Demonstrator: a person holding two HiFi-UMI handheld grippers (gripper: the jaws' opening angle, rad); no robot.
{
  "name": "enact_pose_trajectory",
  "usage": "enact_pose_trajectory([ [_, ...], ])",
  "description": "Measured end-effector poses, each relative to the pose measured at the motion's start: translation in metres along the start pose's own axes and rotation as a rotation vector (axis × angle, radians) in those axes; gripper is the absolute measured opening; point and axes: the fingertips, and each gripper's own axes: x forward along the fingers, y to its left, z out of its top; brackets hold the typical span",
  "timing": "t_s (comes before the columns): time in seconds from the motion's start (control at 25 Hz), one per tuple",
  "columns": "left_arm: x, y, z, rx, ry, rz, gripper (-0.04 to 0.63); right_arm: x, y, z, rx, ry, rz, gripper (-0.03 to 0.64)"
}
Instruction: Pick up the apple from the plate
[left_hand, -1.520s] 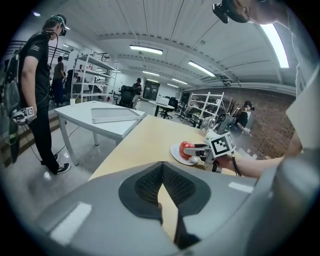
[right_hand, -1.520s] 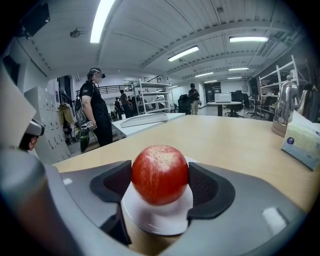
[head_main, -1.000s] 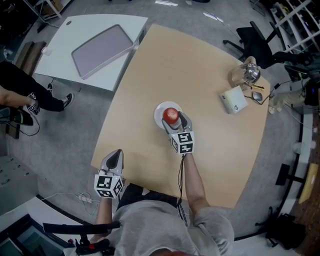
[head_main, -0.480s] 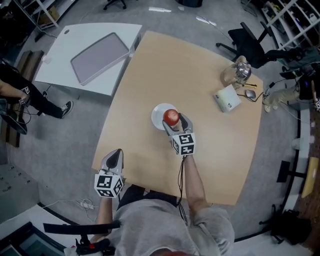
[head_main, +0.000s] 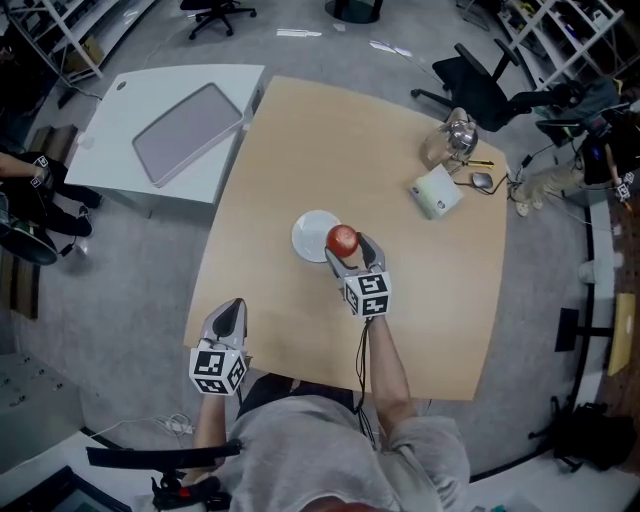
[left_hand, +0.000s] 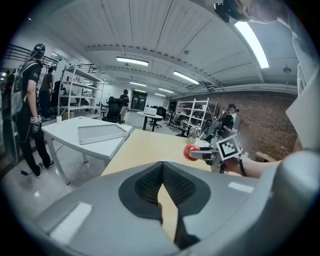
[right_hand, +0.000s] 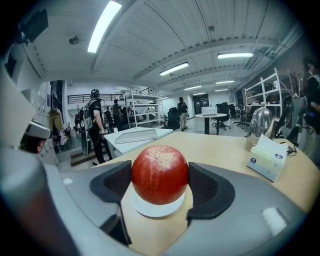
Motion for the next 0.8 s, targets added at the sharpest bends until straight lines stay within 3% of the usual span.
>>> enact_pose_trajectory([
  [0.8,0.027,-0.045,0.019,0.076,-0.028,-0.175,0.020,-0.093,-0.029,0.008,0.034,-0.084,-0.172,0.360],
])
